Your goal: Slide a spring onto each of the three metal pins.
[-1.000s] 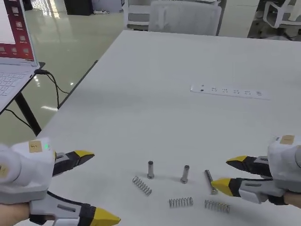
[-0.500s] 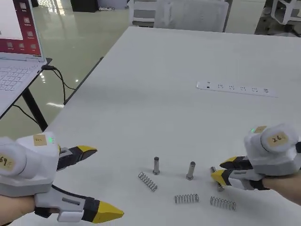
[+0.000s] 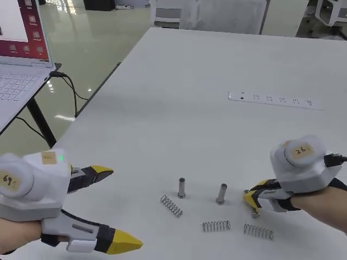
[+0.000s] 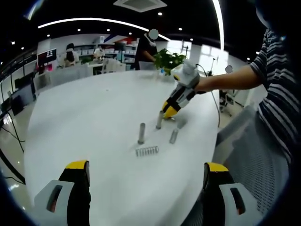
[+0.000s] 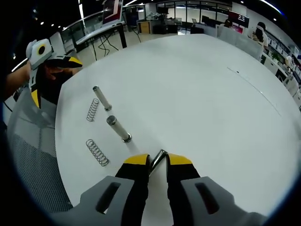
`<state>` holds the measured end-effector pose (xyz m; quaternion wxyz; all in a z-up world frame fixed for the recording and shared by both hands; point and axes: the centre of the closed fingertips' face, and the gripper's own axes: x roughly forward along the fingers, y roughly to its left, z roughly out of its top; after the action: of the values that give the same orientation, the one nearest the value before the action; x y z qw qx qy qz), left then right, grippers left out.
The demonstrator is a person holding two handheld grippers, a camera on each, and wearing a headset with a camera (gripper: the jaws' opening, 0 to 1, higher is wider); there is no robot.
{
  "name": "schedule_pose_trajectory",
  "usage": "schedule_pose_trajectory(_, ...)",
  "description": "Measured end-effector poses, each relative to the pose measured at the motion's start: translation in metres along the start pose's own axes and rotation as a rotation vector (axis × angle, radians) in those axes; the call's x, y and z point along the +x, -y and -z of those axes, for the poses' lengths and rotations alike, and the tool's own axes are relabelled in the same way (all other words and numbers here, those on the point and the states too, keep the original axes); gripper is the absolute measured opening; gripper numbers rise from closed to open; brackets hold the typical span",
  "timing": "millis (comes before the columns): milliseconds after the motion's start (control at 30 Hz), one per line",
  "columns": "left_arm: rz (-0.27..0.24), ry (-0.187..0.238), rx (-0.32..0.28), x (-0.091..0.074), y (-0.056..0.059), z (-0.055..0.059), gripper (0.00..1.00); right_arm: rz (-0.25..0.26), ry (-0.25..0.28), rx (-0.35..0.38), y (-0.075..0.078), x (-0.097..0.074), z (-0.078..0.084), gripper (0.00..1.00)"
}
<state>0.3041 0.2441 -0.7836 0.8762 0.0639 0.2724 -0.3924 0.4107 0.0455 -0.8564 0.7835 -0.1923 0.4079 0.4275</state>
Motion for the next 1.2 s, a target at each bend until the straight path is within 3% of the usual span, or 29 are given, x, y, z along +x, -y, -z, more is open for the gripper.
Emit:
schedule_pose_trajectory(267, 0.001, 0.009, -0.008, 0.001, 0.001, -0.001, 0.98, 0.018, -0.030, -0.051, -0.003, 0.005, 0.006, 0.06)
schedule_pose_trajectory(433, 0.000, 0.007, -0.010, 0.000, 0.000, 0.000, 0.98, 0.003, -0.023, 0.001, -0.001, 0.003, 0.008, 0.05)
schedule_pose_trajectory(600, -0.003, 0.009, -0.011, -0.001, 0.000, 0.000, 0.98, -0.002, 0.032, 0.059, 0.001, -0.006, 0.004, 0.05)
schedule_pose_trajectory(900, -0.004, 0.010, -0.006, -0.001, 0.001, -0.001, 0.98, 0.008, 0.146, 0.073, 0.001, -0.026, -0.005, 0.05)
schedule_pose_trajectory(1200, -0.003, 0.014, -0.003, 0.000, 0.004, -0.003, 0.98, 0.022, 0.188, 0.090, 0.003, -0.030, -0.005, 0.05)
